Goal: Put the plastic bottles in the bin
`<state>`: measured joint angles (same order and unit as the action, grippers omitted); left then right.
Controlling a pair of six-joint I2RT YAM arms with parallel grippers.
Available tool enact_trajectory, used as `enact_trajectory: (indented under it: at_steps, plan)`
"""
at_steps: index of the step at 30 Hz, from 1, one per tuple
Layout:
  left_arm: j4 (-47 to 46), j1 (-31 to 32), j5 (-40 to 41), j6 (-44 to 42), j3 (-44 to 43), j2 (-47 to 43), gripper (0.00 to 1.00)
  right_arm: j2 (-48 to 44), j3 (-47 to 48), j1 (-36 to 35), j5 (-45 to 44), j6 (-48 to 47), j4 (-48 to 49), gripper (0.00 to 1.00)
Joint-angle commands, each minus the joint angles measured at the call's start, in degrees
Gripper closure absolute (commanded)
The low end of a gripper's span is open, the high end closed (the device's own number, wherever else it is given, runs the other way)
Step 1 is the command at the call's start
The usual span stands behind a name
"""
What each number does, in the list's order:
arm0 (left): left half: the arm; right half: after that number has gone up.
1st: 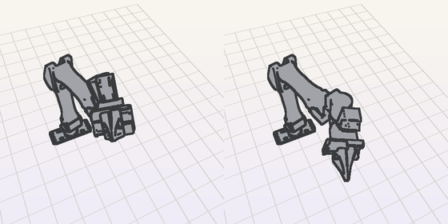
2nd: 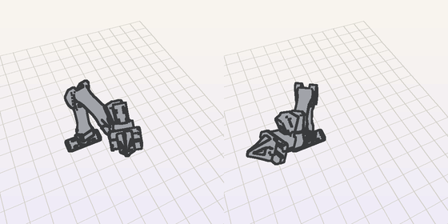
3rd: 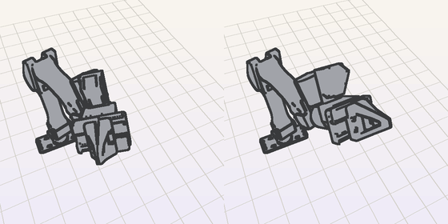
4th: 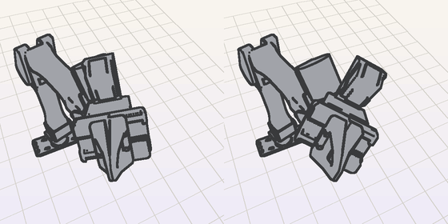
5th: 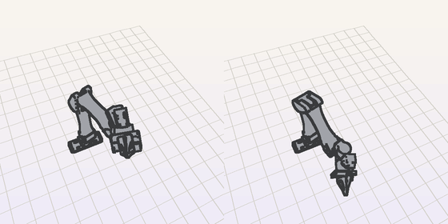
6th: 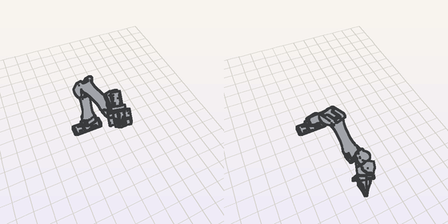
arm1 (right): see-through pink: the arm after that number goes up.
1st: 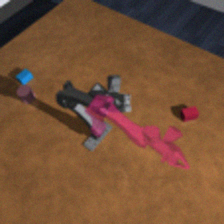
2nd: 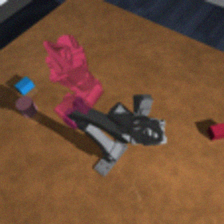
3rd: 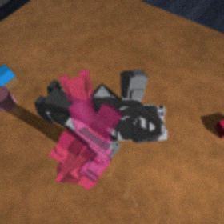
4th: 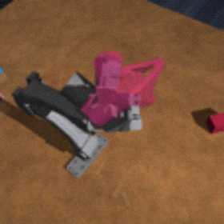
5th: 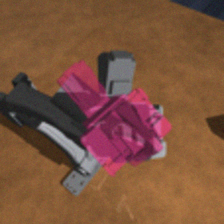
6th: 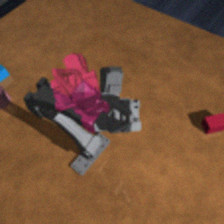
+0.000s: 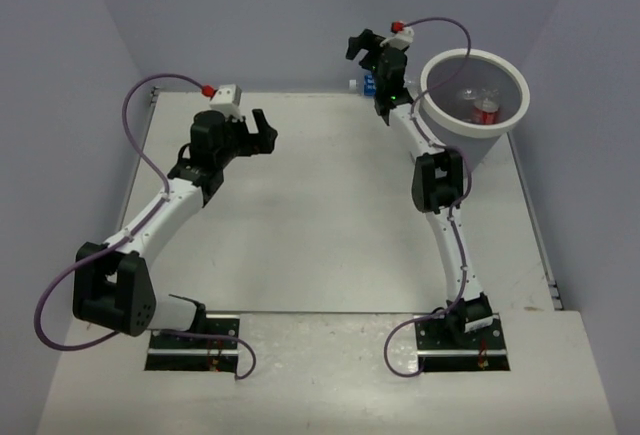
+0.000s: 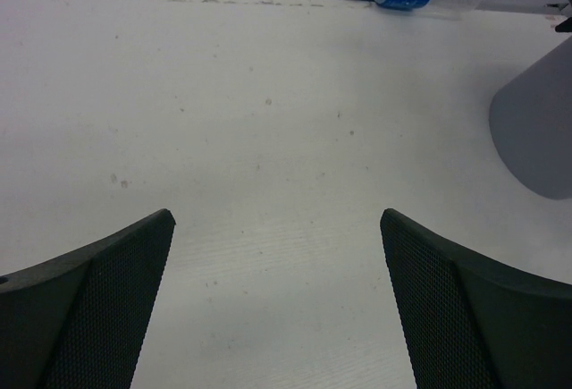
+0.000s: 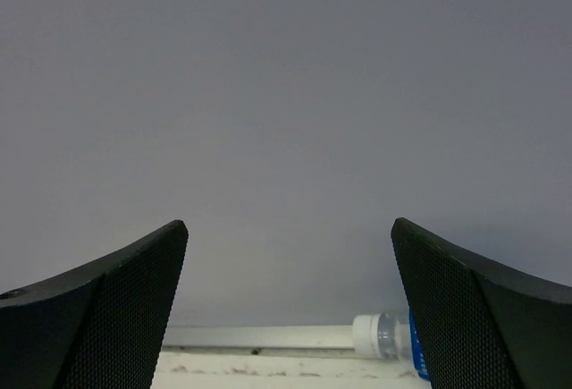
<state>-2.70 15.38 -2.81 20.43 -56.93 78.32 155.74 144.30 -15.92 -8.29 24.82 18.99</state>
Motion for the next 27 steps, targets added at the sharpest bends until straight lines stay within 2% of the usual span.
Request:
enact_trajectory:
  at_steps: [1, 8, 10, 13, 19, 22, 24, 27]
  plan:
    - [-3.1, -0.8, -0.9, 0.4, -3.1, 1.6, 0.0, 4.9, 3.2, 1.5, 2.1, 16.3, 4.4, 0.01]
    - [-2.2, -1.2, -1.6, 0.8, -5.0, 3.1, 0.0, 1.5, -2.6, 2.7, -4.9, 30.6, -2.5, 0.01]
    - [-2.0, -1.4, -1.7, 0.8, -5.2, 3.2, 0.0, -0.5, -6.1, 3.1, -5.5, 35.7, -8.5, 0.01]
    - [-1.8, -1.7, -1.8, 0.9, -5.9, 3.3, 0.0, -1.8, -8.4, 3.2, -5.6, 40.6, -11.9, 0.01]
    - [-0.4, -2.5, -1.4, 1.3, -7.6, 4.6, 0.0, -0.6, -7.1, 3.7, -4.5, 46.7, -16.8, 0.01]
    - [0.0, -2.7, -1.6, 1.5, -8.4, 5.3, 0.0, -2.2, -10.0, 4.0, -3.3, 50.8, -18.6, 0.01]
    - [0.8, -3.2, -2.3, 2.0, -9.4, 6.1, 0.0, -5.0, -16.4, 4.1, -3.9, 56.5, -19.7, 0.01]
    - [1.2, -3.7, -2.4, 2.2, -9.8, 6.2, 0.0, -5.1, -13.9, 3.7, -7.0, 58.0, -28.0, 0.01]
